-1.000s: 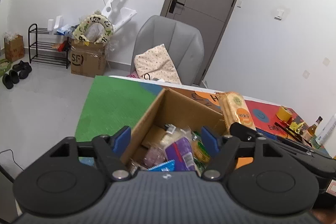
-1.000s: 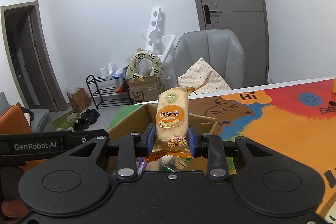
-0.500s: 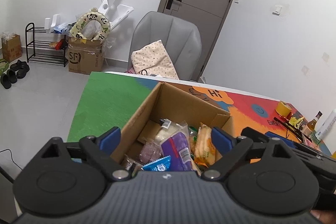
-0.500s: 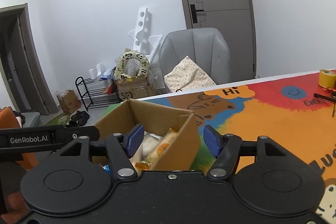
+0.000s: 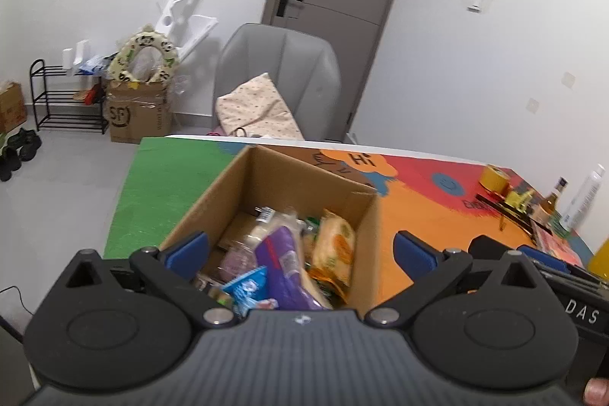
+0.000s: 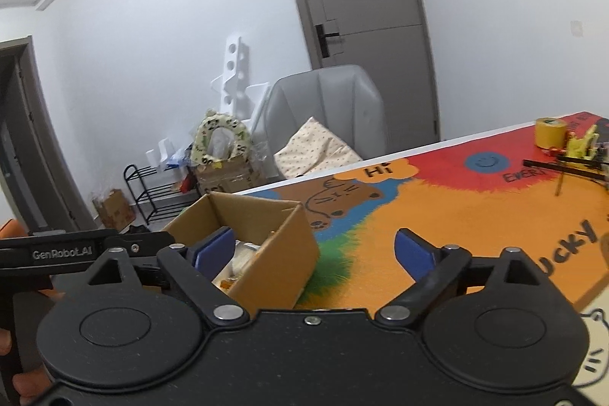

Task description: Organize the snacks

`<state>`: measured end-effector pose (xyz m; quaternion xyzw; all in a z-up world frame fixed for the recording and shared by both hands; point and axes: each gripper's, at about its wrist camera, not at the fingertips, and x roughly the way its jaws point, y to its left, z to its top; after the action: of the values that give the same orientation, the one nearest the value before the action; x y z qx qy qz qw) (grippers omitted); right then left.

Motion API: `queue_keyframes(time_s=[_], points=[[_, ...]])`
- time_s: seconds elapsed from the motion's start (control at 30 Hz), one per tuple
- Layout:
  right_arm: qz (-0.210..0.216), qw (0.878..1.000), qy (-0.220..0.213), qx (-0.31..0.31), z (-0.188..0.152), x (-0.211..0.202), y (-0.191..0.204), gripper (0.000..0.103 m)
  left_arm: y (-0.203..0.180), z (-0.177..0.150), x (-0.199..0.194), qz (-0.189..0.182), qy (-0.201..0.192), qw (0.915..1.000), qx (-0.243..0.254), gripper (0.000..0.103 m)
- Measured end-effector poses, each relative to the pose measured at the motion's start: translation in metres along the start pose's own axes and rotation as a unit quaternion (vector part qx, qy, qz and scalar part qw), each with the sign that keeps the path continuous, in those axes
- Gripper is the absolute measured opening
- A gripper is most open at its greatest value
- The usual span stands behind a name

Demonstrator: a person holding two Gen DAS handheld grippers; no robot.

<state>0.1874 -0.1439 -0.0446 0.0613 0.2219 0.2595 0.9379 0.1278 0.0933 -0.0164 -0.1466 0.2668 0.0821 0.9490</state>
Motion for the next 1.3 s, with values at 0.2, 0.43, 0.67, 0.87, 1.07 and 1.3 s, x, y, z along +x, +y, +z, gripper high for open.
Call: queue_keyframes(time_s=[0.2,0.43,0.67,0.87,1.07,1.3], points=[[-0.011,1.000,0.002,0.020,-0.002,-0.019,-0.013,0.100,-0.011,-0.006,-0.014,-0.006,-0.004,0.9999,0.009,0.103],[-0.018,1.000,0.000,0.008,-0.003,-0.044,-0.012,0.103,-0.018,-0.010,-0.031,-0.018,-0.002,0.9997,0.016,0.103],[-0.028,1.000,0.000,0.012,-0.007,-0.065,-0.017,0.103,-0.025,-0.018,-0.047,-0.048,-0.001,0.9979,0.043,0.103],[-0.045,0.999,0.001,0.012,-0.011,-0.087,-0.017,0.103,-0.030,-0.026,-0.063,-0.052,-0.008,0.9974,0.049,0.103],[-0.043,0.998,0.023,0.030,-0.022,-0.098,-0.016,0.103,-0.036,-0.037,-0.081,-0.051,-0.009,0.9955,0.079,0.103],[-0.047,0.998,0.042,0.029,-0.032,-0.103,-0.008,0.103,-0.037,-0.053,-0.094,-0.034,-0.004,0.9940,0.104,0.103]])
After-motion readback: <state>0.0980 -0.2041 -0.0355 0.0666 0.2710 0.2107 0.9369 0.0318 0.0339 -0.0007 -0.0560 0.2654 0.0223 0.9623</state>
